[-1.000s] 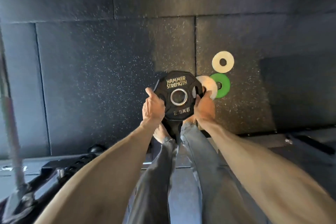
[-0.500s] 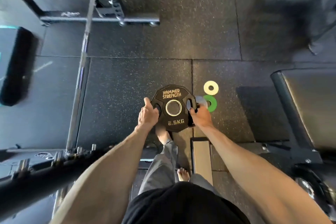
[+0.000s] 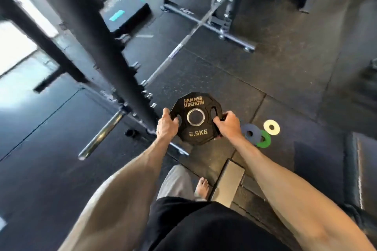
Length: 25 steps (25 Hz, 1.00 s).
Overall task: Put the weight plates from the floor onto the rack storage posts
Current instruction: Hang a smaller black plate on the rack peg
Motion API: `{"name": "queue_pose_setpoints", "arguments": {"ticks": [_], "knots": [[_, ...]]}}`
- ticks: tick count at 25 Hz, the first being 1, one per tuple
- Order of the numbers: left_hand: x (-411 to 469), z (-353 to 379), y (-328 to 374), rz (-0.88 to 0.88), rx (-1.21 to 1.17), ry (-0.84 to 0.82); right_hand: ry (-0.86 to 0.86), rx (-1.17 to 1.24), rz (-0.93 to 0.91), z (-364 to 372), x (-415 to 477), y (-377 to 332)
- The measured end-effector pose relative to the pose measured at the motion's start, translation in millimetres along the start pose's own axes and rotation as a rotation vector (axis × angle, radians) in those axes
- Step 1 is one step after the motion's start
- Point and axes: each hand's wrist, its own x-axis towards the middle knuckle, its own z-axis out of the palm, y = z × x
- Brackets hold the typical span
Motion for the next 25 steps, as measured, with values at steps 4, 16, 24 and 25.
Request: {"name": "queue_pose_setpoints", "arguments": {"ticks": [4, 16, 24, 25], "knots": [[-48.8, -70.7, -99.1, -0.146, -0.079, 0.104, -0.123, -0.040, -0.160, 89.5, -65.3, -22.0], [-159.5, -355.5, -369.0, -0.373, -0.330, 0.647, -0.488, -0.058, -0.566, 386.7, -292.5, -187.7], [-91.5, -482.9, -392.4, -0.301, -0.302, 1.045, -0.434, -0.028, -0.775, 500.6, -300.2, -323.5], [-72.3, -502.1, -393.4, -0.279, -0.293, 1.081, -0.417, -0.025, -0.812, 513.5, -293.5, -344.8]]}}
